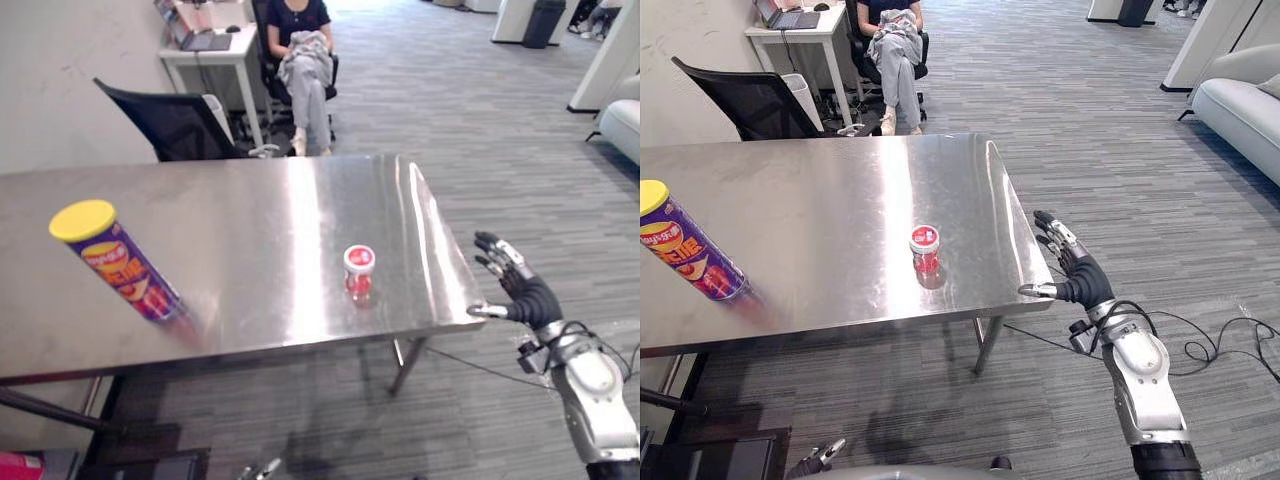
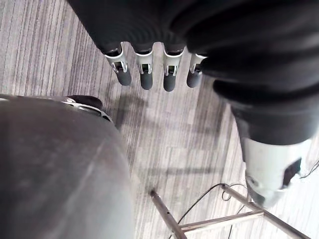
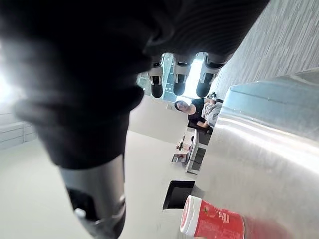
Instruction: Put the gum and the chips on the shelf.
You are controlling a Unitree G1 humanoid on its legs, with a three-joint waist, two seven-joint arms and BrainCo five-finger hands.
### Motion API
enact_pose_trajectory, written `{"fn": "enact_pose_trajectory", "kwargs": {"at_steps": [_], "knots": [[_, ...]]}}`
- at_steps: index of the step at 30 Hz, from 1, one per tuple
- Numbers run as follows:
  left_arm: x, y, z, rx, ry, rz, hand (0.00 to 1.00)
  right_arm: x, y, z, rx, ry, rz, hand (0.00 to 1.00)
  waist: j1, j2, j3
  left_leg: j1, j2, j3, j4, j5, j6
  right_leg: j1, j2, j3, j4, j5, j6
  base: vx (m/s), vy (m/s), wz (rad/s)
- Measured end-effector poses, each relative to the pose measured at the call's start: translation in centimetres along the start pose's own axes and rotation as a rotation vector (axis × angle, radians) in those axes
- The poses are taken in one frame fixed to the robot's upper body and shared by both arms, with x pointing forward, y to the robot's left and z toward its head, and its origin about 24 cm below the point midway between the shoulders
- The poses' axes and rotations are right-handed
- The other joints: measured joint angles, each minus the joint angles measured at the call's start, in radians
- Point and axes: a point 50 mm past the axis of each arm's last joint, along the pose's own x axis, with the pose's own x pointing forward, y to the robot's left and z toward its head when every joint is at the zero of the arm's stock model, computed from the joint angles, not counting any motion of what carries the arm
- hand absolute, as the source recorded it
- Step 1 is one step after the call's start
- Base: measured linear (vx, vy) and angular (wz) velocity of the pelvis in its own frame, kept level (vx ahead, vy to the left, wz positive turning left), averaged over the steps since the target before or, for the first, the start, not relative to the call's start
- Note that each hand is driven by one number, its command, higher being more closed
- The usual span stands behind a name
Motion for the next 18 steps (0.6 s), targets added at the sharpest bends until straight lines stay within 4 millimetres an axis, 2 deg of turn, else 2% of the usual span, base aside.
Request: {"fn": "enact_pose_trajectory", "kwargs": {"at_steps": [6, 11, 18], "knots": [[-0.1, 0.2, -0.3, 0.019, 0.022, 0.0, 0.0, 2.1, 1.7, -0.3, 0.029, -0.013, 0.09, 0.0, 0.002, -0.001, -0.003, -0.002, -0.002, -0.018, -0.003, 0.01, 0.003, 0.009, 0.0, -0.018, 0.0, 0.0, 0.0, -0.01, -0.007, 0.09], [0.0, 0.1, -0.3, 0.026, 0.023, 0.007, 0.0, 3.2, 1.7, -2.0, 0.055, 0.067, 0.072, 0.0, 0.01, -0.002, -0.003, -0.008, -0.007, -0.035, -0.013, 0.022, 0.005, 0.012, -0.003, -0.032, -0.002, 0.002, 0.001, 0.0, 0.004, 0.12], [0.0, 0.1, -0.3, 0.029, 0.026, 0.013, 0.0, 3.7, 1.5, -4.0, 0.08, 0.145, 0.021, 0.0, 0.021, -0.001, -0.003, -0.005, -0.01, -0.056, -0.038, 0.045, 0.005, 0.017, -0.002, -0.051, -0.002, 0.002, 0.001, -0.01, -0.011, 0.08]]}}
